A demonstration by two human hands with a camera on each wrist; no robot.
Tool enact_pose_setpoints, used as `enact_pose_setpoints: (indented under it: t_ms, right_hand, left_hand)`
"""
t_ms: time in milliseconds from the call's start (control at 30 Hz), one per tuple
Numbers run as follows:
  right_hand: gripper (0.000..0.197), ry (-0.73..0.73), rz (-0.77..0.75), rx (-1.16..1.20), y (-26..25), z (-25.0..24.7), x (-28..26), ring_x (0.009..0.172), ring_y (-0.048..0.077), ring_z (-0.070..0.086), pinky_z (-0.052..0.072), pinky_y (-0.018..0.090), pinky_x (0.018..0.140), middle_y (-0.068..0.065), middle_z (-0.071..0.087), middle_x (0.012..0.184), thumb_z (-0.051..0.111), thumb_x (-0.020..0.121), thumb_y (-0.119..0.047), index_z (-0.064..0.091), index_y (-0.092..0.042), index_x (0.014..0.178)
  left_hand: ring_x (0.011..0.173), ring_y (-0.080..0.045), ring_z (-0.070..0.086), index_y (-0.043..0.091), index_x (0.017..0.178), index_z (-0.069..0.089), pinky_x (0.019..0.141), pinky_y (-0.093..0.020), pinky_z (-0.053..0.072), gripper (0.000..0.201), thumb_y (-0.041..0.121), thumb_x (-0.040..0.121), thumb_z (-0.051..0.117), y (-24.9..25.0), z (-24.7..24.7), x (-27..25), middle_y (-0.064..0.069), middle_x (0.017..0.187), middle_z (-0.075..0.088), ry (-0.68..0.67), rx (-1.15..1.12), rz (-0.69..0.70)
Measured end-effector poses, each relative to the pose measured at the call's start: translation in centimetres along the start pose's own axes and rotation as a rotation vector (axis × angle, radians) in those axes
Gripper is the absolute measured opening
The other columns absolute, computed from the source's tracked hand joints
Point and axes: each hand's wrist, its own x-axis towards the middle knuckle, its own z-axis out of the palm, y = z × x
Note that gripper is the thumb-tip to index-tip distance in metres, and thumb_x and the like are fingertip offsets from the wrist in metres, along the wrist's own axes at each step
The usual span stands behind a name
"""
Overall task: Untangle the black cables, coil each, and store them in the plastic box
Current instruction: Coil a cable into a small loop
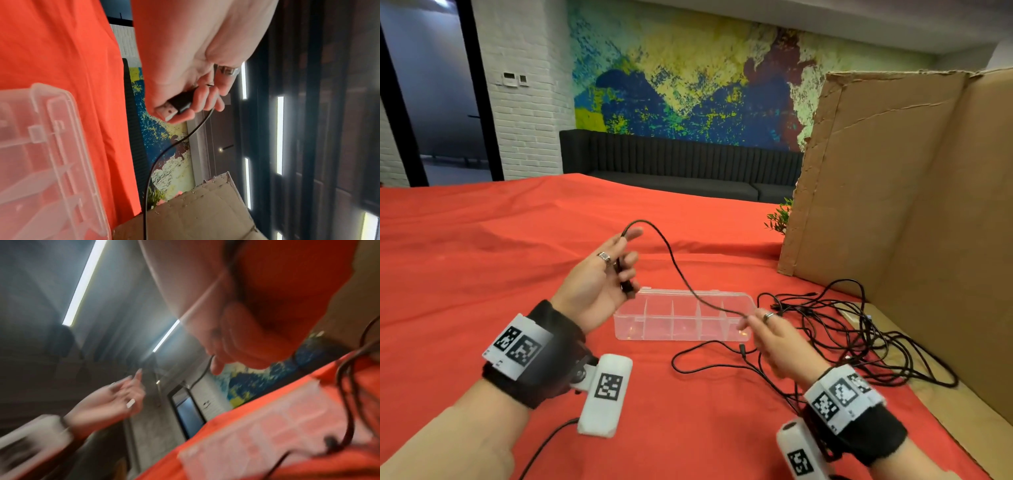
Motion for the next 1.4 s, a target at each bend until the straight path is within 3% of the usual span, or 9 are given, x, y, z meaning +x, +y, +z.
enact_pose_setpoints:
  t_ms: [133,200,333,533,667,833,1033,1267,1400]
  right_hand:
    - [0.022,-0.205,-0.078,0.080,-3.2,4.6,-2.4,0.036,0.003,0.027,0.022,0.016,0.034,-0.012,0.032,0.046,0.037,0.099,-0.025,0.052,-0.026,0.083]
    - [0.020,-0.256,-0.156,0.115,-4.6,5.4,-3.1,0.040,0.006,0.031,0.027,0.021,0.038,-0.010,0.036,0.047,0.042,0.098,-0.023,0.050,-0.025,0.081]
    - [0.019,-0.246,-0.212,0.069,-5.0,3.6,-3.7,0.040,0.009,0.038,0.036,0.025,0.039,-0.014,0.043,0.042,0.050,0.095,-0.021,0.052,-0.023,0.076]
    - [0.025,-0.161,-0.055,-0.384,0.3,-1.8,-2.4,0.044,0.001,0.038,0.036,0.020,0.052,-0.008,0.042,0.057,0.055,0.092,-0.025,0.048,-0.025,0.069]
    - [0.021,0.108,0.126,-0.103,2.4,-6.5,-0.6,0.035,0.003,0.034,0.041,0.022,0.051,-0.005,0.036,0.048,0.056,0.092,-0.019,0.052,-0.017,0.072]
    - [0.017,0.547,0.203,0.068,2.7,-10.6,0.8,0.054,0.016,0.044,0.044,0.019,0.040,0.004,0.048,0.068,0.065,0.086,-0.021,0.055,-0.008,0.082]
    - [0.022,0.890,0.194,-0.144,1.8,-12.8,1.4,0.077,0.023,0.048,0.035,0.030,0.072,0.010,0.057,0.088,0.062,0.088,-0.028,0.054,-0.010,0.099]
    - [0.042,0.634,0.442,-0.466,0.8,-18.0,1.2,0.078,0.029,0.056,0.046,0.034,0.075,0.010,0.063,0.083,0.057,0.081,-0.061,0.063,-0.019,0.079]
    - [0.040,0.682,0.348,0.055,0.4,-17.7,2.0,0.032,0.014,0.055,0.046,0.021,0.038,0.013,0.052,0.060,0.057,0.090,-0.039,0.053,-0.005,0.070]
  left_hand:
    - [0.061,-0.008,0.060,0.028,0.094,0.057,0.052,-0.027,0.025,0.019,0.028,0.098,0.039,-2.5,2.3,-0.1,0.010,0.114,0.064,-0.076,0.519,0.112]
    - [0.072,-0.009,0.062,0.028,0.092,0.052,0.050,-0.021,0.031,0.014,0.030,0.098,0.040,-4.7,2.8,-0.5,0.012,0.106,0.065,-0.209,0.716,0.071]
    - [0.047,-0.010,0.040,0.026,0.092,0.053,0.044,-0.017,0.032,0.022,0.026,0.101,0.032,-7.2,1.3,-0.5,0.003,0.057,0.046,-0.329,0.950,-0.023]
    - [0.027,0.000,0.021,0.009,0.077,0.047,0.032,-0.009,0.024,0.027,0.009,0.099,0.031,-2.0,-4.1,2.3,0.003,0.043,0.027,0.216,0.527,0.108]
    - [0.023,-0.003,0.018,0.017,0.077,0.044,0.038,-0.010,0.039,0.027,0.008,0.096,0.026,1.2,-9.1,3.1,0.013,0.031,0.024,0.459,0.305,0.136]
    - [0.022,-0.004,0.022,0.020,0.075,0.040,0.039,-0.006,0.032,0.033,0.002,0.090,0.017,2.5,-12.2,3.5,0.013,0.029,0.026,0.586,0.135,0.147]
    - [0.024,-0.004,0.026,0.022,0.074,0.042,0.051,-0.026,0.018,0.033,0.016,0.098,0.019,1.0,-12.7,4.2,0.011,0.034,0.031,0.655,0.065,0.084]
    - [0.025,-0.002,0.027,0.025,0.073,0.042,0.041,-0.013,0.022,0.035,0.018,0.097,0.018,1.0,-14.3,4.7,0.011,0.035,0.030,0.754,0.010,0.070]
    - [0.025,-0.002,0.028,0.025,0.073,0.044,0.045,-0.020,0.021,0.036,0.021,0.099,0.019,0.2,-13.3,5.5,0.004,0.055,0.026,0.743,0.035,0.070]
